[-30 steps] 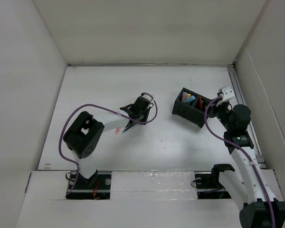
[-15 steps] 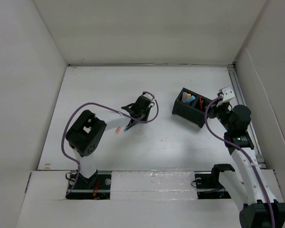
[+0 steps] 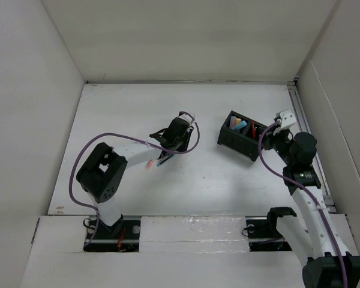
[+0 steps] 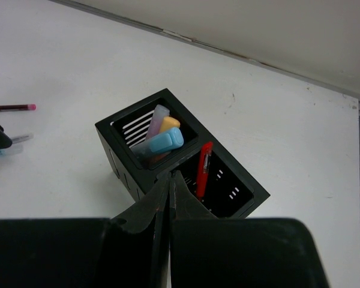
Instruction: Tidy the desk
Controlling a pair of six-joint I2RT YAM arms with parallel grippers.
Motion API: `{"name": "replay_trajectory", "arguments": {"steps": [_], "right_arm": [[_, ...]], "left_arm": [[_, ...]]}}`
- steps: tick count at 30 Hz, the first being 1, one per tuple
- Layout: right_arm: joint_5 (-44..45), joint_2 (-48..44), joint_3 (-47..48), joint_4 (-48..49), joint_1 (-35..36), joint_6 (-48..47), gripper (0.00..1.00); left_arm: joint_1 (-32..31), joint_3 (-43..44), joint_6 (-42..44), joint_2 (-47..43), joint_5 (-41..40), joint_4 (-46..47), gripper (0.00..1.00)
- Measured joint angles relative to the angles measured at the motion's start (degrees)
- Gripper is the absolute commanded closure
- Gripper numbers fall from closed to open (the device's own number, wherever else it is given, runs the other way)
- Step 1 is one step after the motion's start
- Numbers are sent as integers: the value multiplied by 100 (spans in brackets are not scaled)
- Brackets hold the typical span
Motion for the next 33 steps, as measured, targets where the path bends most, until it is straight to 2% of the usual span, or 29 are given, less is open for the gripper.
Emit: {"name": "replay_trajectory", "arguments": {"steps": [25,33], "right_arm": [[-7,-11,87,-92,0,-52,98],[2,-83,87,-155,0,-52,98]], "left_arm": [[0,33,177,579,-153,79,72],[7,31,186,584,-122,109,95]]}}
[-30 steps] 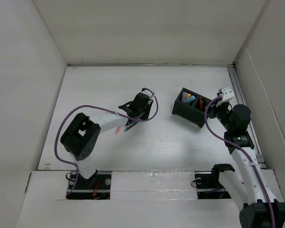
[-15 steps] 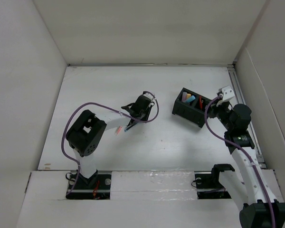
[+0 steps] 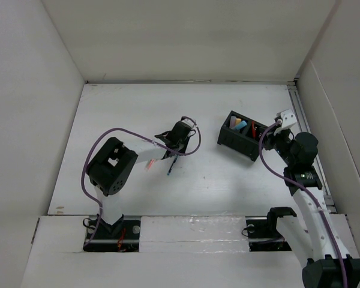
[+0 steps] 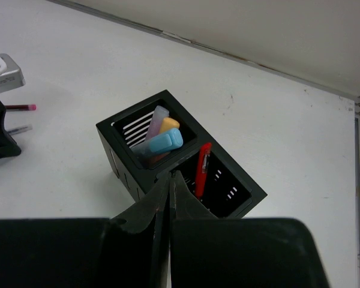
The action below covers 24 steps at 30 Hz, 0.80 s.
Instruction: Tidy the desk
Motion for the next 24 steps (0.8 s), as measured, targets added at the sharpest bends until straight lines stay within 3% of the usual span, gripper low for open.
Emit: {"name": "replay_trajectory", "arguments": {"steps": [2,9,13,18,24], "right_arm": [[4,0,0,-2,0,0,98],[22,0,2,-9,0,0,93],[83,-4,31,-138,0,-9,85],[229,2,245,-691,0,-31,77],[129,-133,424,-1198,9,-66,81]], "left_arm": [[0,-2,-13,-2,20,13,100],[7,0,-136,-76,256,-74,100],[7,179,-328,-415,614,-339,100],[-20,1069,-629,-935,1069,-431,100],[-330,2361,-994,-1250,1410,50,100]]}}
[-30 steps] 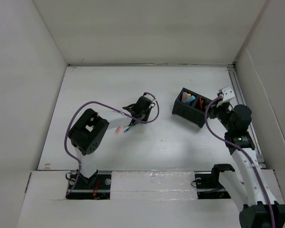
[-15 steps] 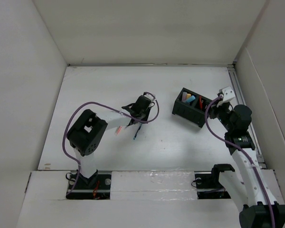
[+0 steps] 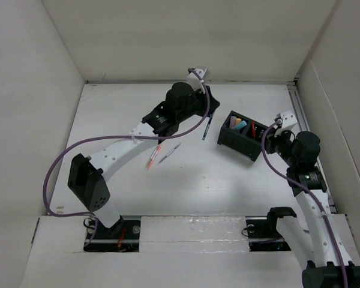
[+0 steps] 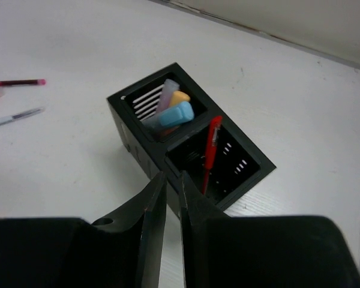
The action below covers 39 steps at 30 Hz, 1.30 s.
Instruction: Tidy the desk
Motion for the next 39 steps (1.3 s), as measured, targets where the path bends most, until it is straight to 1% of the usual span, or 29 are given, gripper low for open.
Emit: {"name": "replay_trajectory", "arguments": {"steps": [1,2,3,4,5,7,8,11,14,18,20,22,25,26,27,36,39], "right_arm": [[-90,-37,0,-28,13,-2,80],[-245,-68,0,-24,26,-9,74],[-439,-85,0,20,37,-13,70],[-802,-87,0,190,46,-24,62],[-837,-83,0,208,81,-22,58],[-1423,26,9,527,103,4,52],[-1707,81,44,656,105,33,46],[-2514,317,188,1180,129,199,35],[-3130,352,282,1891,153,564,32],[-3628,439,433,2962,177,1176,31],[-3762,533,494,3309,179,1384,32],[-3816,636,525,3582,179,1545,34],[-3812,761,527,3674,179,1644,38],[-3807,809,527,3687,179,1683,42],[-3801,855,527,3703,179,1700,43],[-3550,822,516,3694,179,1770,44],[-3539,868,468,3897,179,1965,46]], "left_arm": [[-52,170,-81,2,72,140,100],[-101,330,-160,26,142,262,100],[-140,483,-240,63,236,378,100],[-157,623,-323,122,337,468,100],[-173,782,-411,199,448,577,100],[-195,955,-555,326,629,787,100],[-203,973,-619,369,715,881,100],[-227,953,-767,415,964,1025,100],[-232,870,-870,411,1182,1239,100],[-254,507,-1034,361,1419,1598,100],[-254,350,-1115,361,1488,1705,100],[-254,238,-1193,361,1567,1762,100],[-254,162,-1300,361,1657,1869,100],[-254,153,-1333,358,1692,1917,100],[-254,140,-1368,358,1720,1980,100],[-254,-146,-1491,-66,1784,2236,100],[-256,-258,-1589,-205,1869,2424,100]]}}
